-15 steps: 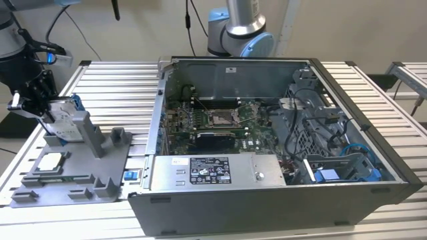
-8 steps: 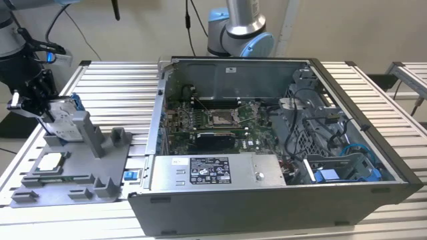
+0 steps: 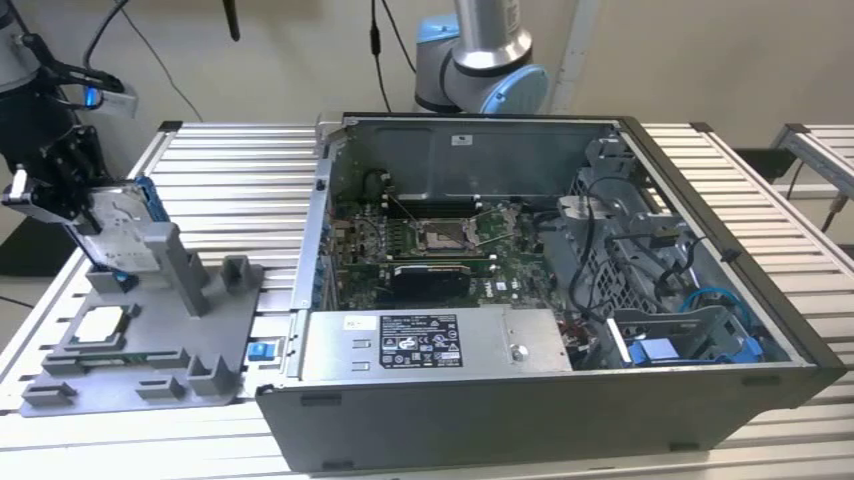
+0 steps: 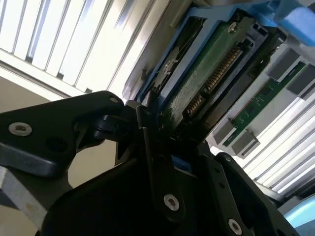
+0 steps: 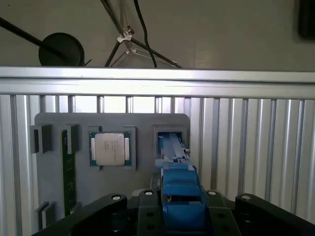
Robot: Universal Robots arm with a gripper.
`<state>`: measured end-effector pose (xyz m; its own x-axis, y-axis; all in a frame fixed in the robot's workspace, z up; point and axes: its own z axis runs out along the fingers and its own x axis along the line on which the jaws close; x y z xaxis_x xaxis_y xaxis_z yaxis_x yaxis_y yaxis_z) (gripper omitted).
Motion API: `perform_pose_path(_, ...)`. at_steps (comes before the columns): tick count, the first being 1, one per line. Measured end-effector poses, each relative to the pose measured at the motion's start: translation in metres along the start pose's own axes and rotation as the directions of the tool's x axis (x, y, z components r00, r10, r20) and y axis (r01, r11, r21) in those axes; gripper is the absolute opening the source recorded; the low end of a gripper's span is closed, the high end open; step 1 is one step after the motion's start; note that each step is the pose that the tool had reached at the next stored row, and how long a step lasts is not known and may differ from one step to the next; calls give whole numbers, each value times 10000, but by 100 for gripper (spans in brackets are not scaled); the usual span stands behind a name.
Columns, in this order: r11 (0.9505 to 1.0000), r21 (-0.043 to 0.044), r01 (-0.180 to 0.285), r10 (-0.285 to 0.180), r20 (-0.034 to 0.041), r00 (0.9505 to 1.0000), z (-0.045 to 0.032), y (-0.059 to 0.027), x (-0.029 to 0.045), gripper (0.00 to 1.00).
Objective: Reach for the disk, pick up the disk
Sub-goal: 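Pick up the disk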
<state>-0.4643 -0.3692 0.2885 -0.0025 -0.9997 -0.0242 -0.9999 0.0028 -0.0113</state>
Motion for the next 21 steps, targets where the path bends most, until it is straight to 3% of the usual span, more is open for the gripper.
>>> perform_pose_path(6, 10000, 0, 0, 0, -8, 10000, -235, -2, -6, 0)
perform_pose_path(12, 10000, 1, 0, 0, -18, 10000, -420, -4, -10, 0)
perform_pose_path(17, 10000, 0, 0, 0, -28, 10000, -534, -5, -13, 0)
perform_pose_path(21, 10000, 0, 0, 0, -32, 10000, -580, -6, -14, 0)
